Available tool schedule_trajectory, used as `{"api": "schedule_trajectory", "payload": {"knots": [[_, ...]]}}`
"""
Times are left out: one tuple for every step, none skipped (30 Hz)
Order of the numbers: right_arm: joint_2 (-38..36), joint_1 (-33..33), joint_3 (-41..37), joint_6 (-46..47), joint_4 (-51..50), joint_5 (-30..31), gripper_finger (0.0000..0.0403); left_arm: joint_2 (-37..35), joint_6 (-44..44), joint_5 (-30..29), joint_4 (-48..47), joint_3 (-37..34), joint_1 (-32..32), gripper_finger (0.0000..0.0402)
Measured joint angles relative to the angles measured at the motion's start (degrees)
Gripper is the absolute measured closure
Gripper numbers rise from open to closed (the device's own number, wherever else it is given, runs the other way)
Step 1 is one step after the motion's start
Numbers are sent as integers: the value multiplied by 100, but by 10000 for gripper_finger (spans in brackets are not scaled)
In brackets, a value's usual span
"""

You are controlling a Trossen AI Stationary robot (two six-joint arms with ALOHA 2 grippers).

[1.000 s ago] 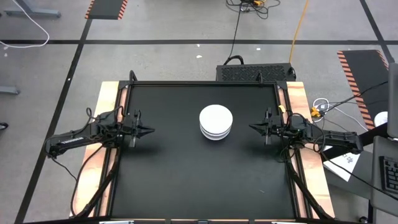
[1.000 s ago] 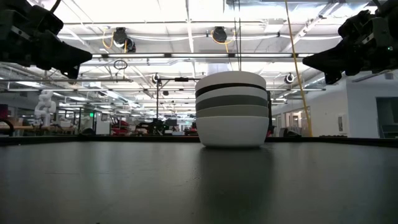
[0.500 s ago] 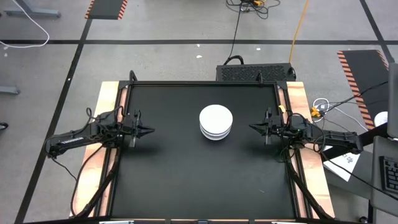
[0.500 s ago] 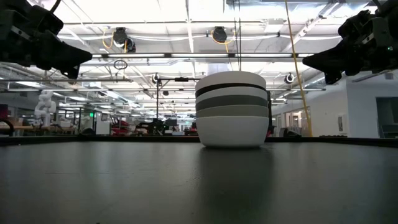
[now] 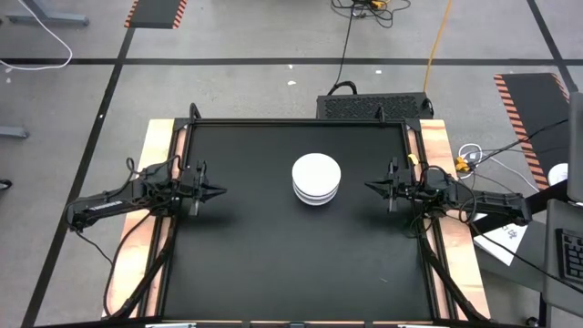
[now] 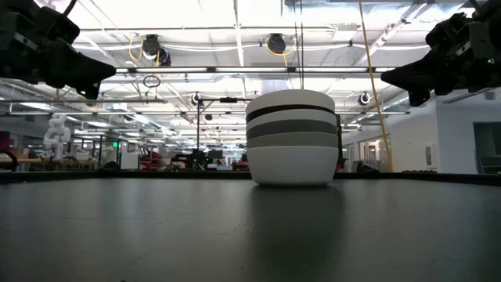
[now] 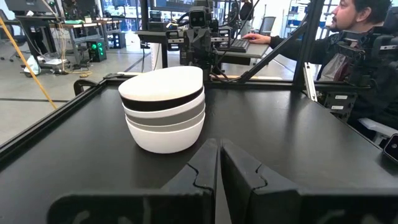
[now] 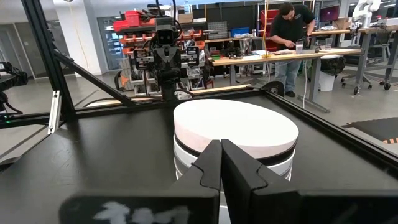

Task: Nest bowls inside each other
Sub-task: Return to Home Position

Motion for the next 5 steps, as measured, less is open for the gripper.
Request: {"api": "schedule_trajectory", "payload": {"knots": [[0,0,1,0,0,0,403,2,0,1,0,1,0,380],[1,0,1,2,0,-1,403,2,0,0,0,0,0,380],[1,0,0,1,0,0,403,2,0,0,0,2,0,380],[0,0,2,1,0,0,403,0,0,0,-2,0,0,380],[1,0,1,2,0,0,403,0,0,0,0,0,0,380]]}}
